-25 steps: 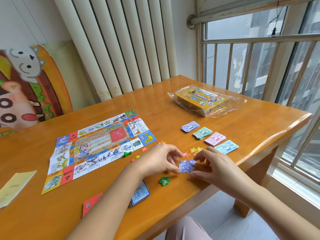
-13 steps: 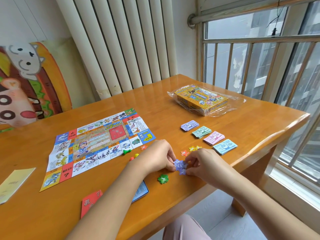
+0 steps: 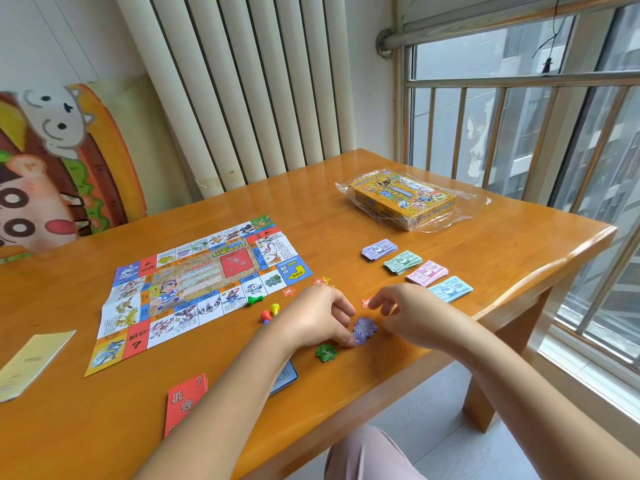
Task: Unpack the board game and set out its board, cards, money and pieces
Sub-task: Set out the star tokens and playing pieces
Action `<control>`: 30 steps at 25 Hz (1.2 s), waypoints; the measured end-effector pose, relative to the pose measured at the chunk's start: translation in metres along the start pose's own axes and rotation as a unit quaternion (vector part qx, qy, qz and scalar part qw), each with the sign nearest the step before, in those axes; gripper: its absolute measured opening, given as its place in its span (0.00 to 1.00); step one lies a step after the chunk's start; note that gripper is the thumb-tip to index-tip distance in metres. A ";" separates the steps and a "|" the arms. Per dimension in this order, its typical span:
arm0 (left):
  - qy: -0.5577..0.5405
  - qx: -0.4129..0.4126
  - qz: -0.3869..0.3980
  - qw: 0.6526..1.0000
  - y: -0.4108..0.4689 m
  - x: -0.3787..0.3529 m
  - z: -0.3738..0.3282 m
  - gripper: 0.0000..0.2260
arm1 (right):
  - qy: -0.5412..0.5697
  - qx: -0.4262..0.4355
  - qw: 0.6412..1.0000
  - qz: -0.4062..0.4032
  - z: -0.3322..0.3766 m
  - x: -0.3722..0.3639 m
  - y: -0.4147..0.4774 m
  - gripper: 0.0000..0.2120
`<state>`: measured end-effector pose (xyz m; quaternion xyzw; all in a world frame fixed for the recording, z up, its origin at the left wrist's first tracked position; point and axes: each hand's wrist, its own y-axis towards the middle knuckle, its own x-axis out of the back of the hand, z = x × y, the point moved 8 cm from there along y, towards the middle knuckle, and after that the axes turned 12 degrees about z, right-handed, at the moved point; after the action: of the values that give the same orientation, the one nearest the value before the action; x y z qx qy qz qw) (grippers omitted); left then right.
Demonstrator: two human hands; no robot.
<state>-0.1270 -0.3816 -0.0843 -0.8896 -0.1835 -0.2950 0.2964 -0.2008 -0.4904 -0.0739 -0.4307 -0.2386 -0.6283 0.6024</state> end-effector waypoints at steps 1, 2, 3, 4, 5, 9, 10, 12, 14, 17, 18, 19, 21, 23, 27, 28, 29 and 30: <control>0.013 0.004 0.001 1.000 -0.001 -0.001 0.000 0.19 | -0.005 -0.003 1.000 -0.007 -0.002 0.001 -0.002 0.16; 0.026 0.008 0.004 1.000 -0.001 -0.002 0.000 0.21 | -0.014 0.002 1.000 -0.008 0.000 0.000 -0.004 0.16; 0.042 0.013 0.008 0.999 -0.001 -0.003 -0.002 0.22 | -0.025 0.009 1.000 -0.002 0.003 -0.004 -0.005 0.18; 0.057 0.017 0.009 0.998 0.000 -0.003 -0.003 0.22 | -0.033 0.013 0.999 0.008 0.007 -0.008 -0.005 0.20; 0.066 0.023 0.009 0.997 0.001 -0.002 -0.004 0.22 | -0.040 0.014 0.999 0.016 0.011 -0.013 -0.004 0.23; -0.011 0.030 0.037 0.999 -0.001 -0.002 -0.003 0.19 | -0.069 0.013 0.997 0.016 0.027 -0.016 -0.001 0.22; -0.033 0.028 0.045 0.998 -0.002 -0.002 -0.003 0.18 | -0.074 0.010 0.997 0.019 0.030 -0.015 -0.001 0.21; -0.047 0.024 0.033 0.998 -0.005 0.001 -0.001 0.17 | -0.082 0.006 0.996 0.024 0.034 -0.015 -0.001 0.19; -0.021 0.026 -0.015 0.999 -0.009 0.012 0.003 0.13 | -0.090 0.005 0.996 0.028 0.036 -0.013 0.000 0.18; 0.053 0.034 -0.071 0.995 -0.018 0.026 0.008 0.10 | -0.095 0.001 0.995 0.033 0.037 -0.013 0.001 0.17; 0.083 0.040 -0.074 0.993 -0.020 0.027 0.008 0.10 | -0.096 0.004 0.995 0.034 0.038 -0.014 0.002 0.17; 0.111 0.049 -0.069 0.990 -0.022 0.026 0.009 0.10 | -0.098 0.008 0.995 0.035 0.038 -0.015 0.002 0.17; 0.151 0.071 -0.054 0.984 -0.024 0.023 0.011 0.11 | -0.094 0.014 0.994 0.045 0.039 -0.015 0.002 0.18; 0.165 0.086 -0.050 0.981 -0.025 0.023 0.013 0.12 | -0.069 0.011 0.996 0.061 0.035 -0.016 0.000 0.19; 0.172 0.085 -0.053 0.980 -0.027 0.025 0.016 0.12 | -0.075 -0.002 0.996 0.054 0.031 -0.018 -0.004 0.21; 0.172 0.082 -0.054 0.980 -0.027 0.024 0.016 0.12 | -0.085 0.001 0.995 0.049 0.032 -0.019 -0.002 0.20; 0.171 0.078 -0.057 0.980 -0.027 0.024 0.017 0.12 | -0.089 0.003 0.995 0.046 0.034 -0.019 -0.001 0.19; 0.170 0.074 -0.060 0.981 -0.027 0.024 0.017 0.12 | -0.088 0.003 0.995 0.045 0.036 -0.019 0.001 0.17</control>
<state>-0.1158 -0.3467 -0.0686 -0.7897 -0.2043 -0.4448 0.3698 -0.1920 -0.4507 -0.0710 -0.4926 -0.2734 -0.5594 0.6080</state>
